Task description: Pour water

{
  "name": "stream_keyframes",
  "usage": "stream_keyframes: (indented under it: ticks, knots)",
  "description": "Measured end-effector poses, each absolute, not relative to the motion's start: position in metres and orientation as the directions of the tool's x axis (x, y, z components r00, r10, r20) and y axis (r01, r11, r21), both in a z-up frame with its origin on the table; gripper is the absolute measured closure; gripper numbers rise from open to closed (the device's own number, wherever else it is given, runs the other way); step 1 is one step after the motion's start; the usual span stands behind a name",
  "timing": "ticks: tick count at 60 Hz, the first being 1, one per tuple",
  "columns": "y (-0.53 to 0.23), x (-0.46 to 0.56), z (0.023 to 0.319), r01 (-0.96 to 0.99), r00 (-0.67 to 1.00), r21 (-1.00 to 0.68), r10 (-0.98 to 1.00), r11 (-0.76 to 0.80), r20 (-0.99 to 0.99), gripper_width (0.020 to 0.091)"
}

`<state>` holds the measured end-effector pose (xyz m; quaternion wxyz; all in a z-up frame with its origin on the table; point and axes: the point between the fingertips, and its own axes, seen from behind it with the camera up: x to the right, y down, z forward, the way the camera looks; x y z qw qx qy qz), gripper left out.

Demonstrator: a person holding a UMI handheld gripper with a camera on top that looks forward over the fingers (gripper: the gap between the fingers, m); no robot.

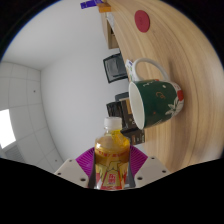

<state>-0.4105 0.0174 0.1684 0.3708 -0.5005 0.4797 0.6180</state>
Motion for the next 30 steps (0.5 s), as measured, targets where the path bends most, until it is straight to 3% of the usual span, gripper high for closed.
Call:
stream_keyframes:
  ticks: [9,19,25,30]
  knots:
    - [0.021,-0.393,0.175,-0.901,-0.384,0.382,-0.031,-0.204,-0.923,0.0642]
    - [0.016,-0.394,0.172,-0.902,-0.373,0.375,-0.054,-0.214,-0.926,0.0641]
    - [0.009,-0.397,0.182,-0.926,-0.281,0.282,-0.043,-0.249,-0.959,0.0642]
    - [0.001,-0.380,0.223,-0.966,-0.087,0.067,0.074,-0.249,-0.993,0.0639]
